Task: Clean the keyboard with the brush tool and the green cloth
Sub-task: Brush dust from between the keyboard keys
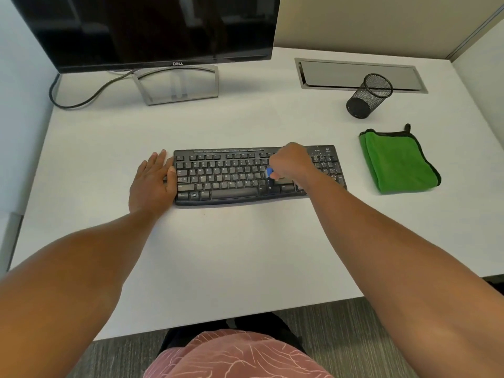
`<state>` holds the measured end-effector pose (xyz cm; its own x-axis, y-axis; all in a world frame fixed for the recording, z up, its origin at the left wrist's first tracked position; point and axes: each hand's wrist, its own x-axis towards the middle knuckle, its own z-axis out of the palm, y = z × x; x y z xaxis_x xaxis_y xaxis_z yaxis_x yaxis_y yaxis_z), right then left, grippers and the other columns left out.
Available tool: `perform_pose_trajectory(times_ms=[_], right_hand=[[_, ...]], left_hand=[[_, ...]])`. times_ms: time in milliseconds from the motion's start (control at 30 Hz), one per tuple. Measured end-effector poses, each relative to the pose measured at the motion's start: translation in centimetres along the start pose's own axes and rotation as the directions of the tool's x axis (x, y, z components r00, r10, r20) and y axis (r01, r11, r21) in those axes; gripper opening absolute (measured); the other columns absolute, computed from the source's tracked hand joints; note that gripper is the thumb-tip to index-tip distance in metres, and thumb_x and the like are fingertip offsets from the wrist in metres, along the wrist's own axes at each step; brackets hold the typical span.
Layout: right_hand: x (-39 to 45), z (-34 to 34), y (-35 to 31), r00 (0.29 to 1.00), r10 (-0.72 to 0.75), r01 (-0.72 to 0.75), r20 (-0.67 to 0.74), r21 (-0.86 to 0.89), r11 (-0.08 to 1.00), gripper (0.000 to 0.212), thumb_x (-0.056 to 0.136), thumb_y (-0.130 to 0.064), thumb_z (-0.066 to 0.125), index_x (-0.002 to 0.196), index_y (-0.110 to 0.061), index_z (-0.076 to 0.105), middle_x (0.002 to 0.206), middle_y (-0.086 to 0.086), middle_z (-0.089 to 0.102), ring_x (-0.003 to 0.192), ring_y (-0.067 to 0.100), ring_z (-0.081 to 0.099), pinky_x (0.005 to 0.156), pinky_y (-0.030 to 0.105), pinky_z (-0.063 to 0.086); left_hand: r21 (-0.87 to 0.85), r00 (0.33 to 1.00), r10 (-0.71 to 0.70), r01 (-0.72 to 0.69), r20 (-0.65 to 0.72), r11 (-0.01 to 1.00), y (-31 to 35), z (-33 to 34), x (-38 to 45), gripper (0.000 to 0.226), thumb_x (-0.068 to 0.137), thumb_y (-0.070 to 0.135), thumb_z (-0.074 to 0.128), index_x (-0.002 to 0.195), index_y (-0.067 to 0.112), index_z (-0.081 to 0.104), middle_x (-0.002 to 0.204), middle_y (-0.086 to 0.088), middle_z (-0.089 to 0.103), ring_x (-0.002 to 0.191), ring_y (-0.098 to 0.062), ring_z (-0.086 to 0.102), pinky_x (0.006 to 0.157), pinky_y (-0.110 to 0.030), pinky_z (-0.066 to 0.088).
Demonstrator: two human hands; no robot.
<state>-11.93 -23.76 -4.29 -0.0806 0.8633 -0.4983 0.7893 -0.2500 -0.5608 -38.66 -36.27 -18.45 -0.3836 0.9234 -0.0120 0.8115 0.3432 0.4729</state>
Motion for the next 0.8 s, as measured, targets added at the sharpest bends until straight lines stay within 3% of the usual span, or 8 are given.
perform_pose_trajectory(times_ms=[133, 233, 300, 400, 467, 533, 600, 800], right_hand=[[-0.4, 0.5, 0.9, 0.989, 0.081, -0.062, 0.127, -0.147, 0.987, 0.022, 0.089, -0.006, 0.055, 0.069, -0.012, 0.049, 0.073, 0.007, 0.056, 0.064, 0.019, 0.059, 0.068, 0.029, 0.059], [-0.7, -0.4, 0.6, 0.971, 0.103, -0.044, 0.216, -0.263, 0.964, 0.026, 0.089, -0.002, 0.05, 0.064, -0.008, 0.054, 0.058, 0.005, 0.061, 0.049, 0.013, 0.058, 0.047, 0.019, 0.051], [-0.5, -1.3, 0.2, 0.988, 0.045, -0.006, 0.145, -0.258, 0.966, 0.032, 0.086, 0.001, 0.045, 0.056, -0.009, 0.054, 0.049, 0.0, 0.06, 0.047, 0.012, 0.051, 0.04, 0.015, 0.037], [0.5, -1.8, 0.3, 0.999, -0.024, 0.034, 0.044, -0.223, 0.974, 0.029, 0.082, 0.0, 0.046, 0.057, -0.011, 0.054, 0.07, 0.008, 0.067, 0.064, 0.02, 0.055, 0.048, 0.022, 0.041], [0.3, -1.8, 0.5, 0.99, 0.002, 0.048, 0.14, -0.353, 0.934, 0.027, 0.085, -0.004, 0.05, 0.062, -0.013, 0.06, 0.067, 0.003, 0.067, 0.065, 0.02, 0.058, 0.058, 0.027, 0.049], [-0.4, -1.8, 0.7, 0.949, 0.128, 0.037, 0.288, -0.505, 0.862, 0.035, 0.089, -0.004, 0.049, 0.057, -0.013, 0.061, 0.043, -0.008, 0.057, 0.049, 0.012, 0.054, 0.052, 0.021, 0.045], [-0.4, -1.8, 1.1, 0.927, 0.18, 0.046, 0.328, -0.577, 0.815, 0.038, 0.091, -0.006, 0.049, 0.054, -0.012, 0.055, 0.041, -0.006, 0.053, 0.04, 0.008, 0.049, 0.048, 0.019, 0.038], [1.1, -1.8, 1.1, 0.972, -0.015, 0.134, 0.233, -0.503, 0.854, 0.033, 0.086, -0.005, 0.053, 0.054, -0.014, 0.057, 0.061, -0.003, 0.056, 0.054, 0.011, 0.048, 0.048, 0.019, 0.034]], left_hand=[[-0.001, 1.0, -0.006, 0.006, 0.0, 1.0, 0.0, 0.1, 0.0, 0.053, 0.104, 0.039, 0.025, 0.15, 0.023, 0.048, 0.162, 0.003, 0.034, 0.153, -0.014, 0.021, 0.125, -0.03, 0.01], [0.0, 1.0, -0.007, 0.007, -0.005, 1.0, 0.1, 0.0, 0.0, 0.053, 0.104, 0.038, 0.025, 0.15, 0.023, 0.048, 0.162, 0.003, 0.034, 0.153, -0.014, 0.021, 0.125, -0.03, 0.01], [-0.004, 1.0, -0.011, 0.011, -0.003, 1.0, 0.2, -0.1, 0.0, 0.054, 0.104, 0.039, 0.024, 0.15, 0.023, 0.048, 0.162, 0.003, 0.034, 0.153, -0.014, 0.021, 0.125, -0.03, 0.01], [-0.001, 1.0, -0.011, 0.011, 0.0, 1.0, 0.1, -0.1, 0.0, 0.055, 0.103, 0.039, 0.023, 0.151, 0.024, 0.047, 0.163, 0.004, 0.033, 0.153, -0.013, 0.02, 0.125, -0.029, 0.01], [0.0, 1.0, -0.013, 0.013, 0.0, 1.0, 0.1, -0.1, 0.0, 0.055, 0.103, 0.04, 0.023, 0.151, 0.024, 0.047, 0.163, 0.004, 0.033, 0.153, -0.013, 0.02, 0.125, -0.03, 0.01], [-0.001, 1.0, -0.014, 0.014, 0.002, 1.0, 0.2, -0.1, -0.1, 0.056, 0.103, 0.04, 0.023, 0.151, 0.024, 0.047, 0.162, 0.004, 0.033, 0.153, -0.013, 0.021, 0.125, -0.03, 0.01], [0.001, 1.0, -0.015, 0.015, 0.0, 1.0, 0.3, -0.1, -0.1, 0.057, 0.102, 0.041, 0.022, 0.151, 0.024, 0.047, 0.162, 0.004, 0.033, 0.153, -0.013, 0.021, 0.125, -0.029, 0.009], [0.003, 1.0, -0.015, 0.015, -0.003, 1.0, 0.2, -0.1, 0.0, 0.052, 0.105, 0.037, 0.027, 0.15, 0.023, 0.048, 0.162, 0.004, 0.034, 0.153, -0.014, 0.022, 0.125, -0.03, 0.011]])
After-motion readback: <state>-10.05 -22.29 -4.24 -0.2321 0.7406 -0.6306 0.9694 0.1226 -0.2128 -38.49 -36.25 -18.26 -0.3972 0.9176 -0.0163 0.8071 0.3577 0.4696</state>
